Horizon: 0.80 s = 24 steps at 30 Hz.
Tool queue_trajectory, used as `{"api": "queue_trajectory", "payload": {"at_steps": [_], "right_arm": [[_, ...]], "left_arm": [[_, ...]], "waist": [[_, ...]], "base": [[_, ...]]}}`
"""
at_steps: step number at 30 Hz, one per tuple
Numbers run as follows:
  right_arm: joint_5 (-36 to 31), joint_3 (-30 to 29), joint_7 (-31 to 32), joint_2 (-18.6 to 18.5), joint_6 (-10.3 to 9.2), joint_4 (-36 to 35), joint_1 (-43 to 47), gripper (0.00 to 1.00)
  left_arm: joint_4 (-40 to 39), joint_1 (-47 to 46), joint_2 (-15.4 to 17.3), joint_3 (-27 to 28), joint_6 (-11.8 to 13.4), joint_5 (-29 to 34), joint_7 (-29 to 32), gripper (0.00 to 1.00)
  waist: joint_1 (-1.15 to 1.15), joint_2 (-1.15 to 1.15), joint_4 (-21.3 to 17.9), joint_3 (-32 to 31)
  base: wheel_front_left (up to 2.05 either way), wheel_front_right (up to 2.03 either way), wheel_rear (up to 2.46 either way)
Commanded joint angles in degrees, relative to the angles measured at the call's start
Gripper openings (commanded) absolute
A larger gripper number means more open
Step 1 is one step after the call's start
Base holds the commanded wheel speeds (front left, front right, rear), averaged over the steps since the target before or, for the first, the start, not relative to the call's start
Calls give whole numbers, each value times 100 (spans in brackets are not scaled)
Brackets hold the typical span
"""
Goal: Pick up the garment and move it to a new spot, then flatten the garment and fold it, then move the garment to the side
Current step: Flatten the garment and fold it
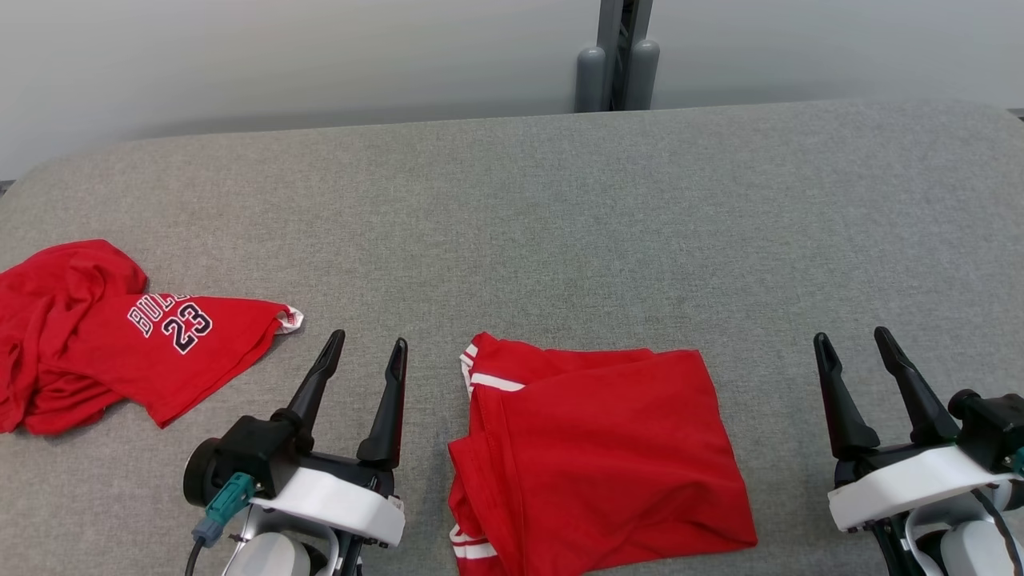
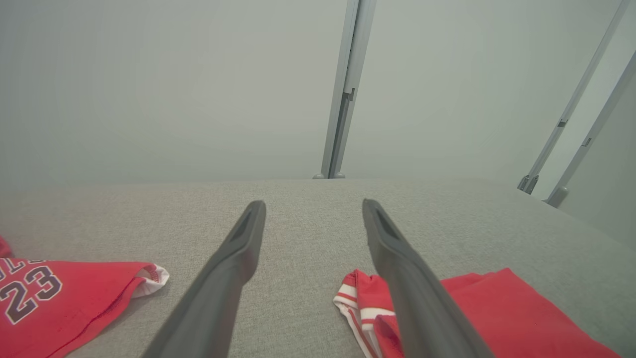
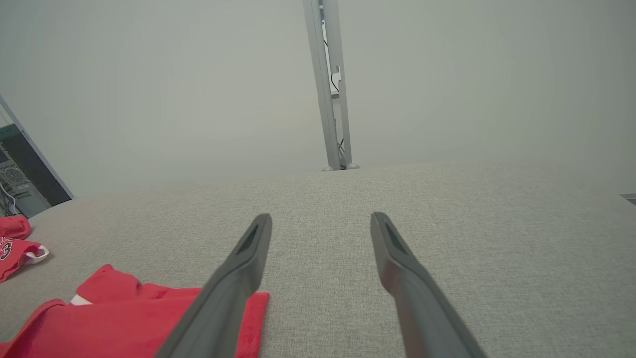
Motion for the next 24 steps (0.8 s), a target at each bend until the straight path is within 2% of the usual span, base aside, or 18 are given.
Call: {"api": "queue_trajectory", "payload": {"at_steps": [1, 12, 19, 20, 21, 24], "right_arm": [[-17, 0, -21, -8, -1, 20, -57, 100], [25, 69, -38, -29, -1, 41, -47, 100], [155, 620, -9, -14, -1, 29, 3, 100], [177, 733, -22, -10, -1, 40, -4, 42], [188, 852, -50, -11, -1, 42, -21, 0], [206, 1317, -67, -94, -1, 91, -47, 0]], "left_arm": [[3, -104, 22, 11, 12, 38, -21, 100], [22, -107, 22, -6, 9, 23, -21, 100], [39, -103, 21, -16, 12, 7, -21, 100], [40, -114, 22, -23, 11, -1, -21, 100], [37, -125, 22, -31, 11, -10, -21, 100], [41, -135, 22, -63, 5, -27, -21, 100]], "waist": [[0, 0, -2, 8], [0, 0, 14, 8], [0, 0, 46, 10], [0, 0, 56, 16], [0, 0, 66, 22], [0, 0, 125, 46]], "base": [[0, 0, 0], [0, 0, 0], [0, 0, 0], [0, 0, 0], [0, 0, 0], [0, 0, 0]]}}
